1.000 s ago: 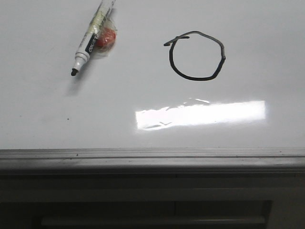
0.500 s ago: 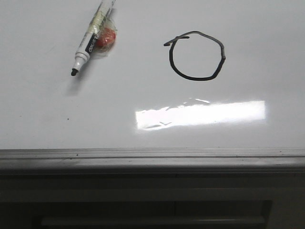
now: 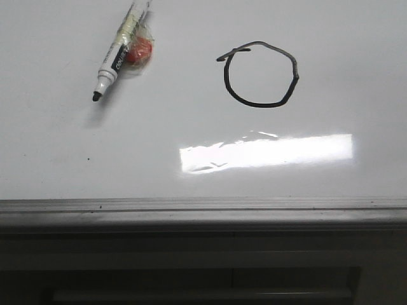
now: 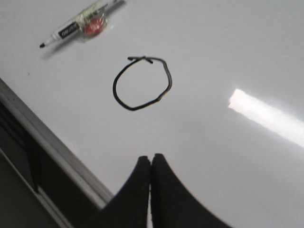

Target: Write number 0 on whiteboard

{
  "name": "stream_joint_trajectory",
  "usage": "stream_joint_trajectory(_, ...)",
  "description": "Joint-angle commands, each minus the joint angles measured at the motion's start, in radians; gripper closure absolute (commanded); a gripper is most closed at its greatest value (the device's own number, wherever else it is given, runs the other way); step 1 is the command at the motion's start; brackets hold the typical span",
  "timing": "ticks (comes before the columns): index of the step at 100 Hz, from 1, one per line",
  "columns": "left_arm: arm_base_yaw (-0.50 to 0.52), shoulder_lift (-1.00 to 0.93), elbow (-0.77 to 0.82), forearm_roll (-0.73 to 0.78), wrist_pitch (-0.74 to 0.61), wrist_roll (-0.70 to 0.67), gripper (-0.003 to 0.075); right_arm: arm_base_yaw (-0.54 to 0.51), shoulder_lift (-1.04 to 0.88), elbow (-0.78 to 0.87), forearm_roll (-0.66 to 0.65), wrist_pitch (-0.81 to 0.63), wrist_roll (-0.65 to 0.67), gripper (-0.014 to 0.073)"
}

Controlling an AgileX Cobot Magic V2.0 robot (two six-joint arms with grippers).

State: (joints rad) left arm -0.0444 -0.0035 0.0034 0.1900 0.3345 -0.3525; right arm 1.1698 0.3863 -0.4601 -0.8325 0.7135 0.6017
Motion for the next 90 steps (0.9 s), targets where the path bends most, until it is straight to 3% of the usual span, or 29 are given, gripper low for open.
stream_joint_trajectory(1,0.003,-0.028,0.033,-0.004,-0.063,0.002,0.0740,-0.140,0.005,0.006,0.143,-0.153,-0.114,0.0652)
stream_joint_trajectory(18,0.003,-0.028,0.033,-0.004,-0.063,0.002,0.0740,-0.430,-0.001,0.162,0.400,-0.480,-0.295,0.0652)
stream_joint_trajectory(29,0.003,-0.028,0.033,-0.004,-0.063,0.002,0.0740,-0.611,-0.028,0.294,0.427,-0.700,-0.310,0.0652)
stream_joint_trajectory(37,0.003,-0.028,0.033,-0.004,-0.063,0.002,0.0740,-0.718,-0.091,0.390,0.476,-0.762,-0.310,0.0652)
stream_joint_trajectory(47,0.003,-0.028,0.033,-0.004,-0.063,0.002,0.0740,-0.801,-0.196,0.461,0.561,-0.745,-0.316,0.0652)
stream_joint_trajectory(55,0.003,-0.028,0.033,-0.004,-0.063,0.002,0.0740,-0.844,-0.270,0.486,0.644,-0.676,-0.402,0.0652)
stream_joint_trajectory(73,0.003,-0.028,0.033,-0.004,-0.063,0.002,0.0740,-0.874,-0.397,0.484,0.682,-0.418,-0.460,0.0652)
stream_joint_trajectory(90,0.003,-0.028,0.033,-0.004,-0.063,0.002,0.0740,-0.875,-0.416,0.484,0.673,-0.414,-0.468,0.0652)
